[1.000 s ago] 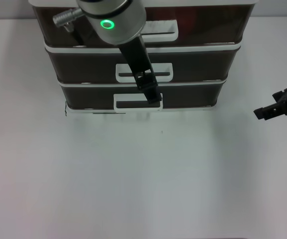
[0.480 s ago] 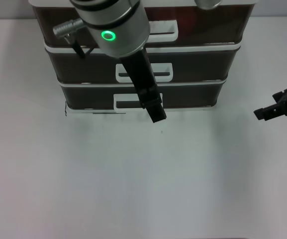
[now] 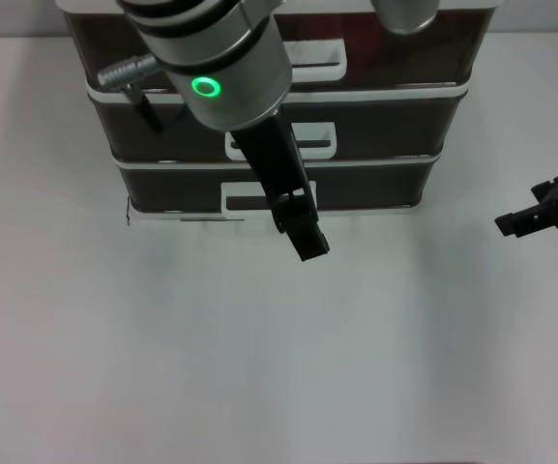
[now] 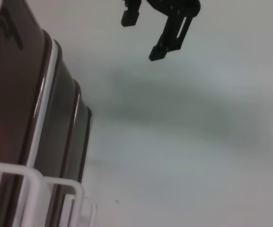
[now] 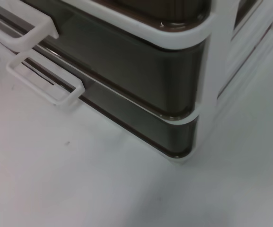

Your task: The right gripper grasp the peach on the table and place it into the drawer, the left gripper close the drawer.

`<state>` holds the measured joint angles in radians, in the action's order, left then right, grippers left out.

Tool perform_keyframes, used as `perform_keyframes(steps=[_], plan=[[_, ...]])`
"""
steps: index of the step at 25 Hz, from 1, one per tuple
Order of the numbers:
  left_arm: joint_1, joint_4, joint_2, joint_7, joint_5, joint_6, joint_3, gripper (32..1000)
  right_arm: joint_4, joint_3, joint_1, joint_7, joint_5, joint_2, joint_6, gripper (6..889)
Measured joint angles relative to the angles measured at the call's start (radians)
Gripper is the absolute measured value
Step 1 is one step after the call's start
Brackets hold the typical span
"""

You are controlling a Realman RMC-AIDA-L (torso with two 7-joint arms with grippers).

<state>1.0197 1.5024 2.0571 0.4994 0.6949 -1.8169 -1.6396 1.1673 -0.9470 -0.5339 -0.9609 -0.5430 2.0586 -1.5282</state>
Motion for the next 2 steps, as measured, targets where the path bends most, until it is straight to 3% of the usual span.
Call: perform_keyframes(steps=[2], plan=[[-0.005,0.007,0.0000,-0.003,0.000,-0.005,0.000,817,0.000,0.002,0.001,0.000,0.000,0.000,-0.001,772]])
